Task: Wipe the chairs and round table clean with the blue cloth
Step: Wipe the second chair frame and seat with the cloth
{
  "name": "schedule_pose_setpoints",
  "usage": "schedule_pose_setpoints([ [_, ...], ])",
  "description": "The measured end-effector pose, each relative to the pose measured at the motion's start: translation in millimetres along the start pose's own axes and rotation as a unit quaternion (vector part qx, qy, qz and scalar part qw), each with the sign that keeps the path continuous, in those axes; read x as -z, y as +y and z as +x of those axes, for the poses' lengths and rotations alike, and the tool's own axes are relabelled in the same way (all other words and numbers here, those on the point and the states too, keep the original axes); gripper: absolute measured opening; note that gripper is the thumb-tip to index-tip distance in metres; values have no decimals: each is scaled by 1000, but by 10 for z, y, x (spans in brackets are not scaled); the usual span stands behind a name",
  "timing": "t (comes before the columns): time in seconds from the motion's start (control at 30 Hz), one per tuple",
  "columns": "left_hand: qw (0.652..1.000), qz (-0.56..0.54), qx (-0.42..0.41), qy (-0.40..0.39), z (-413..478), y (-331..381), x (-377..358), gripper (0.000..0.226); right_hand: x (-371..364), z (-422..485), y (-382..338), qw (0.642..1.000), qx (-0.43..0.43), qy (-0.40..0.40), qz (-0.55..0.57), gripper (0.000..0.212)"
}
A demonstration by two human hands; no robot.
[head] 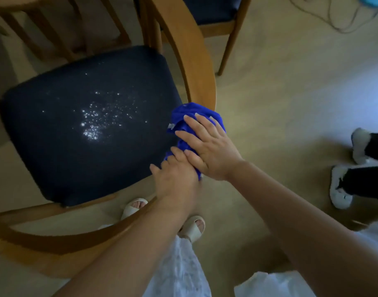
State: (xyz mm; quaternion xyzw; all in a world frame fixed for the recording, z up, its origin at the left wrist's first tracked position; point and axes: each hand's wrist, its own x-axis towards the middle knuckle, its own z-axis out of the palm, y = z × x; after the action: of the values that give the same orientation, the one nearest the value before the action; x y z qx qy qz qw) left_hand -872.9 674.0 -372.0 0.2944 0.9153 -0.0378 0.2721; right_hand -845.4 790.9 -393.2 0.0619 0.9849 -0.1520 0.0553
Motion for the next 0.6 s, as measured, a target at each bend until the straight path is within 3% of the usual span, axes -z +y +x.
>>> schedule_pose_setpoints([
  [0.1,998,-15,47,34,92,168,-2,86,120,172,228,998,50,-33,-14,55],
  [0.27,985,-72,82,136,199,240,-66,107,212,364,517,993,104,-49,-27,60],
  [0.37,983,-108,51,136,178,250,-51,107,306,563,668,992,114,-42,-34,61],
  [0.47,980,-151,84,99,256,282,9,101,436,891,753,990,122,-49,-56,70],
  [0.6,956,-249,95,118,622,443,207,96,525,1303,807,993,79,-55,-75,70],
])
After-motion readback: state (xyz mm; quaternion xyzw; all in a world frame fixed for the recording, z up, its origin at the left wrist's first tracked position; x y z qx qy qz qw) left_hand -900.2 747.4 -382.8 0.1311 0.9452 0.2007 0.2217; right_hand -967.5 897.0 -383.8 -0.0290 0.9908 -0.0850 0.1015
